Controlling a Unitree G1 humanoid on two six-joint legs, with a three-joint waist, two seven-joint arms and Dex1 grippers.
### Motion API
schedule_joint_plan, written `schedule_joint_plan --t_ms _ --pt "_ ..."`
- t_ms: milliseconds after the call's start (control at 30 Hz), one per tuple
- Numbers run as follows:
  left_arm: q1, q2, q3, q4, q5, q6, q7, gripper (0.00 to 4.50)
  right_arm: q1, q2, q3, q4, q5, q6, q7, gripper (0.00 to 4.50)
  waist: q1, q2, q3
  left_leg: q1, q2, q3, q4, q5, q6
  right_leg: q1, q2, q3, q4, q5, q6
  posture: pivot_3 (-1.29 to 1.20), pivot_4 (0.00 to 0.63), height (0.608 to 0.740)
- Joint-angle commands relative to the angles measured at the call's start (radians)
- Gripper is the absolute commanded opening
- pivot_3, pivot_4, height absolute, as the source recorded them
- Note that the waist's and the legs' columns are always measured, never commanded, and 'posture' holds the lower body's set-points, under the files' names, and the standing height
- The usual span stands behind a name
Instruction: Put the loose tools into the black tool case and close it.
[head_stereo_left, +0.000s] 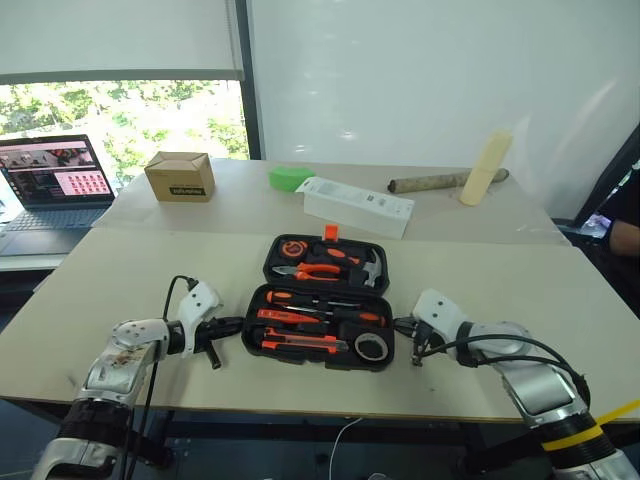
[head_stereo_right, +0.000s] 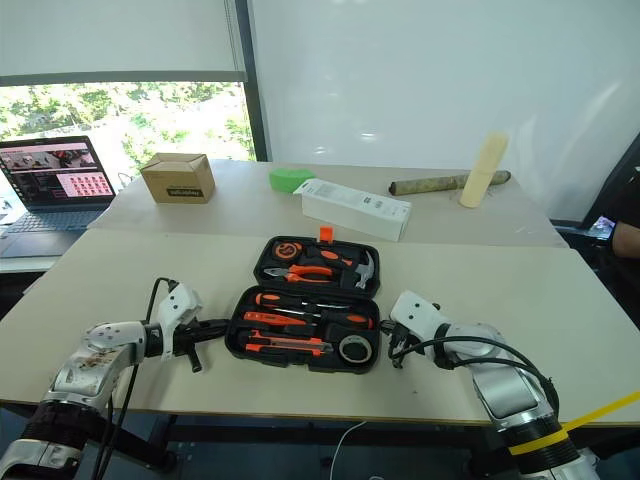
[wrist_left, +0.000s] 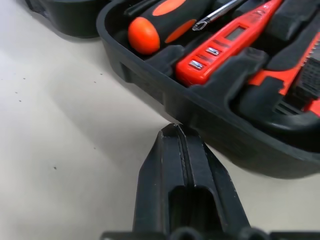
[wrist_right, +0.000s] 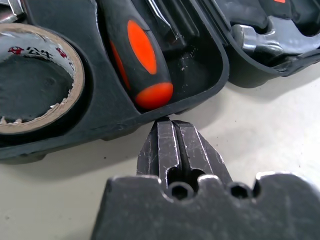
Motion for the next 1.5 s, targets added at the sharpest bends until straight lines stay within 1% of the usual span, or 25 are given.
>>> schedule_joint_plan --t_ms 33,200,300,367,433,533,667,800,967,1000,1033,1233,1333,1500 --pt "0.045 0.015 -0.024 -0.113 -0.038 0.010 -0.070 0.03 0.002 -0.008 -0.001 -0.105 0.021 0.016 0.026 0.00 -0.001 0.000 0.000 0.000 0.000 0.000 0.000 0.000 0.000 0.000 0.000 0.000 0.000 0.000 0.000 0.00 0.150 0.740" --pt "0.121 0.030 -0.011 -0.197 -0.073 0.048 -0.092 0.03 0.037 -0.023 -0.001 -0.188 0.038 0.075 0.045 0.00 -0.004 0.000 0.000 0.000 0.001 0.000 0.000 0.000 0.001 0.000 0.000 0.000 -0.001 0.000 0.000 0.00 0.150 0.740" --pt "0.155 0.032 0.001 -0.224 -0.065 0.048 -0.070 0.03 0.065 -0.040 -0.013 -0.219 0.034 0.112 0.045 0.00 -0.006 0.000 0.000 0.000 0.001 0.000 0.000 -0.001 0.001 0.000 0.001 0.000 0.000 0.000 0.000 0.00 0.150 0.740" --pt "0.170 0.046 0.023 -0.217 -0.048 0.058 -0.040 0.03 0.084 -0.059 -0.031 -0.224 0.031 0.120 0.046 0.00 -0.006 0.000 0.000 0.001 0.001 0.000 0.000 -0.001 0.001 0.000 0.000 0.000 0.000 0.000 0.000 0.00 0.150 0.740" --pt "0.176 0.071 0.051 -0.188 -0.032 0.058 -0.016 0.03 0.094 -0.081 -0.055 -0.213 0.032 0.108 0.051 0.00 -0.007 0.000 0.000 0.001 0.001 0.000 0.000 -0.003 0.006 0.000 0.000 0.001 0.000 0.000 0.000 0.00 0.150 0.740" --pt "0.166 0.102 0.070 -0.138 -0.019 0.030 -0.014 0.03 0.082 -0.095 -0.083 -0.192 0.044 0.095 0.053 0.00 -0.009 0.000 0.000 0.003 0.001 0.000 0.000 -0.004 0.006 0.001 0.000 0.001 0.001 0.000 -0.001 0.00 0.150 0.740" --pt "0.021 0.092 0.060 -0.007 0.005 0.036 0.037 0.03 -0.041 -0.071 -0.070 -0.109 0.028 0.099 0.026 0.00 -0.011 0.000 0.001 0.006 0.001 0.000 -0.001 -0.003 0.006 0.003 0.001 0.001 0.002 0.000 -0.002 0.00 0.150 0.740" --pt "-0.102 0.030 0.033 0.073 0.007 0.052 0.060 0.03 -0.165 -0.024 -0.007 0.013 -0.037 0.132 -0.024 0.00 -0.011 -0.001 0.001 0.007 0.001 -0.001 -0.001 0.001 0.005 0.005 0.001 0.000 0.002 0.002 -0.004 0.00 0.150 0.740" --pt "-0.226 -0.038 -0.027 0.189 0.085 0.041 0.124 0.03 -0.273 0.028 0.076 0.184 -0.092 0.102 -0.020 0.00 -0.009 -0.001 0.001 0.007 0.000 0.000 -0.001 0.001 0.005 0.007 0.001 -0.001 0.001 0.002 -0.004 0.00 0.150 0.740" --pt "-0.240 -0.047 -0.033 0.204 0.093 0.040 0.130 0.03 -0.287 0.037 0.086 0.209 -0.097 0.089 -0.017 0.00 -0.011 -0.001 0.001 0.007 0.000 0.000 -0.001 0.002 0.003 0.007 0.001 -0.001 0.001 0.002 -0.004 0.00 0.150 0.740" --pt "-0.251 -0.054 -0.037 0.215 0.099 0.037 0.133 0.03 -0.299 0.045 0.093 0.230 -0.099 0.076 -0.013 0.00 -0.012 -0.001 0.001 0.006 0.000 0.000 -0.001 0.004 -0.001 0.007 0.001 -0.001 0.001 0.002 -0.003 0.00 0.150 0.740" --pt "-0.268 -0.087 -0.048 0.220 0.089 -0.001 0.089 0.03 -0.342 0.095 0.111 0.306 -0.098 -0.018 0.016 0.00 -0.016 -0.001 0.001 0.002 0.000 0.000 -0.004 0.004 -0.001 0.004 0.001 -0.001 -0.001 0.003 -0.001 0.00 0.150 0.740" --pt "-0.250 -0.088 -0.048 0.192 0.074 0.006 0.057 0.03 -0.334 0.097 0.115 0.291 -0.095 -0.042 0.044 0.00 -0.016 -0.001 0.001 0.001 0.000 0.000 -0.005 0.004 -0.001 0.003 0.001 -0.002 -0.001 0.003 -0.001 0.00 0.150 0.740" --pt "-0.188 -0.059 -0.043 0.122 0.067 0.021 0.024 0.03 -0.291 0.068 0.115 0.209 -0.085 -0.006 0.099 0.00 -0.016 -0.001 0.001 0.002 0.000 0.000 -0.007 0.004 -0.001 0.003 0.001 -0.001 -0.001 0.002 -0.001 0.00 0.150 0.740"
